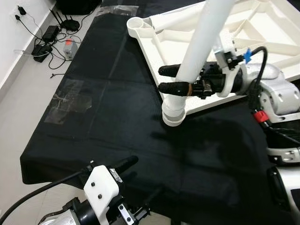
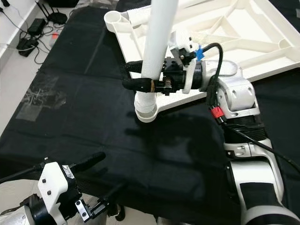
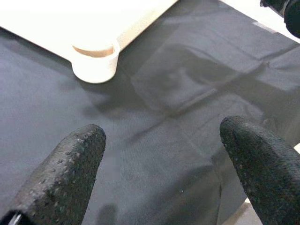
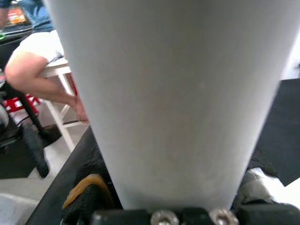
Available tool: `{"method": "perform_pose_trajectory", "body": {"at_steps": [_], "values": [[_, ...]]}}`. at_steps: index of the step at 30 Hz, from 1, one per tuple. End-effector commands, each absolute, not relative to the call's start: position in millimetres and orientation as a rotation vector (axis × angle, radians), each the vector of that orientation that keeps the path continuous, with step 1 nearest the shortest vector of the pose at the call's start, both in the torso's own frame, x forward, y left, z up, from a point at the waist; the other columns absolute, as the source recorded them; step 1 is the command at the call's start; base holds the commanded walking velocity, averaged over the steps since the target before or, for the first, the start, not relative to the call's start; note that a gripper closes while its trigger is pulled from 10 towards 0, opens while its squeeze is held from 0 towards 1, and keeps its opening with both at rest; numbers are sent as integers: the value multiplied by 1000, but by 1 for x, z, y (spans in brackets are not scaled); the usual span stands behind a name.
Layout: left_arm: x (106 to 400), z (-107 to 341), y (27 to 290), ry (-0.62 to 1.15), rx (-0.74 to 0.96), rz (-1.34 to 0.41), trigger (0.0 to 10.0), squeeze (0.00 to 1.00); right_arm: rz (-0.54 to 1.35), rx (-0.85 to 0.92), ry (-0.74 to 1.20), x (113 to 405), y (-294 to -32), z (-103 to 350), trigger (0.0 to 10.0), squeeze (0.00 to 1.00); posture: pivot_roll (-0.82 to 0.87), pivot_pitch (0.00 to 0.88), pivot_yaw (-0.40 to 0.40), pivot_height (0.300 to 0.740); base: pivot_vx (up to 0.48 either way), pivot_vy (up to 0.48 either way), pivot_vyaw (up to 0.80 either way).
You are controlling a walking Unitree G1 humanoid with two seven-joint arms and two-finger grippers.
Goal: Building children table
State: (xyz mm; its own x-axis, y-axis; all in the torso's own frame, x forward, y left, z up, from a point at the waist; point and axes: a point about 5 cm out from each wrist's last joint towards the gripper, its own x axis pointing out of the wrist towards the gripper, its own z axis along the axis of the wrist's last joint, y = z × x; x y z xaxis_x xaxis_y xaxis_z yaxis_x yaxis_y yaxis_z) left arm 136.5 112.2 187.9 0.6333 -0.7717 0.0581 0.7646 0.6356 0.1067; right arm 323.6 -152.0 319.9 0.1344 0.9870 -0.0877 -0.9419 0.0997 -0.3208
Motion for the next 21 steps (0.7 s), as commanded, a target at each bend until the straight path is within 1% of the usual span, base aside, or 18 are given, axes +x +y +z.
{"method": "perform_pose_trajectory", "body": {"at_steps": [1, 10, 21], "values": [[135, 182, 112, -73, 71, -885, 10000, 0, 1472, -360, -162, 318, -149, 318, 10000, 0, 59, 392, 43, 740, 0, 0, 0], [136, 180, 111, -87, 76, -883, 10000, 0, 1392, -536, -161, 320, -139, 307, 10000, 0, 61, 393, 44, 740, 0, 0, 0], [137, 179, 110, -97, 78, -886, 10000, 0, 1389, -587, -142, 311, -133, 301, 10000, 0, 53, 396, 42, 740, 0, 0, 0]]}}
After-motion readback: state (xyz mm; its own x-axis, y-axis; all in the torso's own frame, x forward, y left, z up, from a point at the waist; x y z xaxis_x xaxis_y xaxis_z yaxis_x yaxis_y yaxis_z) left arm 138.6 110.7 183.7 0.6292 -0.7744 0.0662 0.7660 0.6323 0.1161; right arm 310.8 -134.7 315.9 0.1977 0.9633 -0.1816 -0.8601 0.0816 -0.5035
